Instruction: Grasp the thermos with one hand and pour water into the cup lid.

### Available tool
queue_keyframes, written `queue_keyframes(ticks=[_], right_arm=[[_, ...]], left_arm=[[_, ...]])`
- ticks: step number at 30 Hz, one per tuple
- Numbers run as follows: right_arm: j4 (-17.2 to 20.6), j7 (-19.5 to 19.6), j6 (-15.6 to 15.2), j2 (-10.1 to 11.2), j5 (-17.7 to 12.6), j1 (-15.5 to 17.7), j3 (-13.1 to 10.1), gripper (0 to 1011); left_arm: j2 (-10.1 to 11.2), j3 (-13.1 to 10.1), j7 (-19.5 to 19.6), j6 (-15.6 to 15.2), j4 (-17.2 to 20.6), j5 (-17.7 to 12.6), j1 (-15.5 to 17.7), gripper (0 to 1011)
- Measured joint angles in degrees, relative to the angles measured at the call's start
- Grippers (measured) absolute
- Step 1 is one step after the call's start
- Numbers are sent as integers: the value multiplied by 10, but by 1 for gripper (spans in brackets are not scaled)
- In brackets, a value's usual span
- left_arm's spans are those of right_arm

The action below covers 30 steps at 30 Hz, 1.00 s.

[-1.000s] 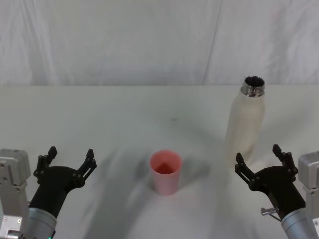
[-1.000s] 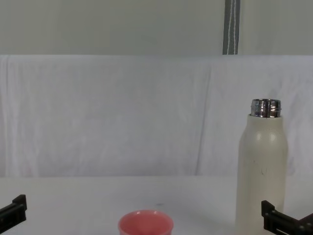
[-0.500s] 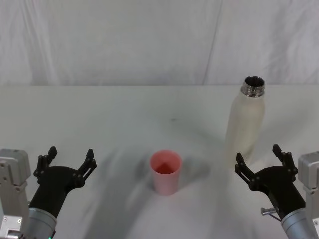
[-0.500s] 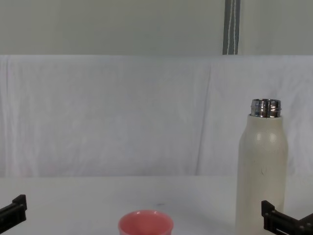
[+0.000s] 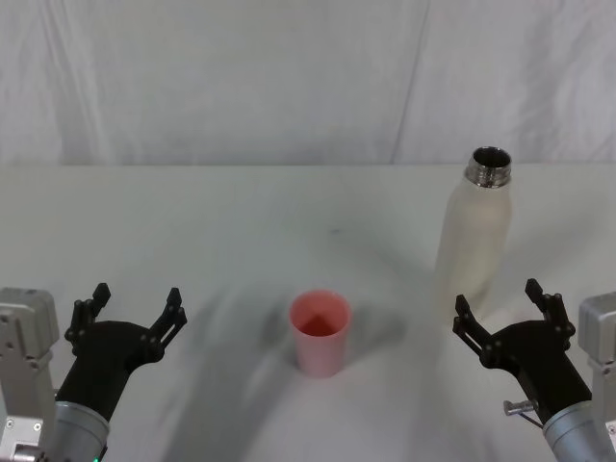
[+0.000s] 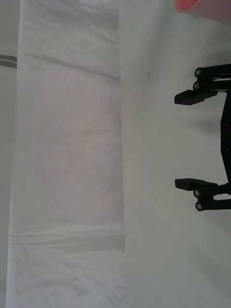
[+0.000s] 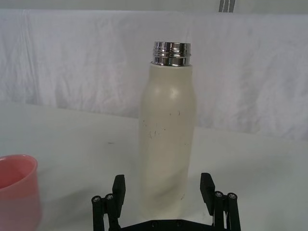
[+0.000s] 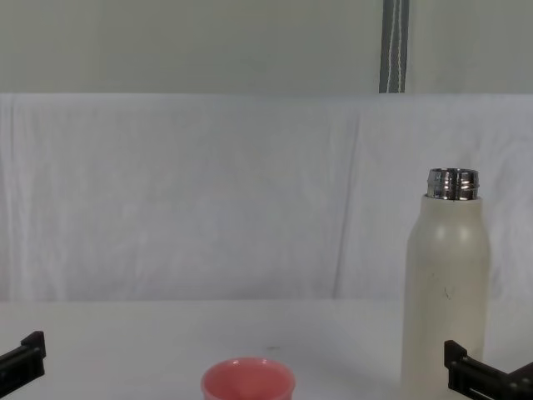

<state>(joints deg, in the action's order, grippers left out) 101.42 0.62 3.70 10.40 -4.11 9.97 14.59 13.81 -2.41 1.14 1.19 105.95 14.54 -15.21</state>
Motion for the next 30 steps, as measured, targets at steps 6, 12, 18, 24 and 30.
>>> queue_keyframes(ticks=[6,12,18,24,30], right_arm=[[-1,-19,0,-10,-12,2,-12,1003],[-7,-45,-9,-21,-39,2,-30,1003],[-16,-65,-14,-25,-52,-5,-42,1003],[-27,-82,-17,-23,-54,-17,-49,1003],[-42,-98,-20,-19,-58,-36,-53,1003]], left_arm=[[0,0,0,0,0,0,0,1001],[0,0,0,0,0,0,0,1001],[0,0,0,0,0,0,0,1001],[0,0,0,0,0,0,0,1001],[0,0,0,0,0,0,0,1001]])
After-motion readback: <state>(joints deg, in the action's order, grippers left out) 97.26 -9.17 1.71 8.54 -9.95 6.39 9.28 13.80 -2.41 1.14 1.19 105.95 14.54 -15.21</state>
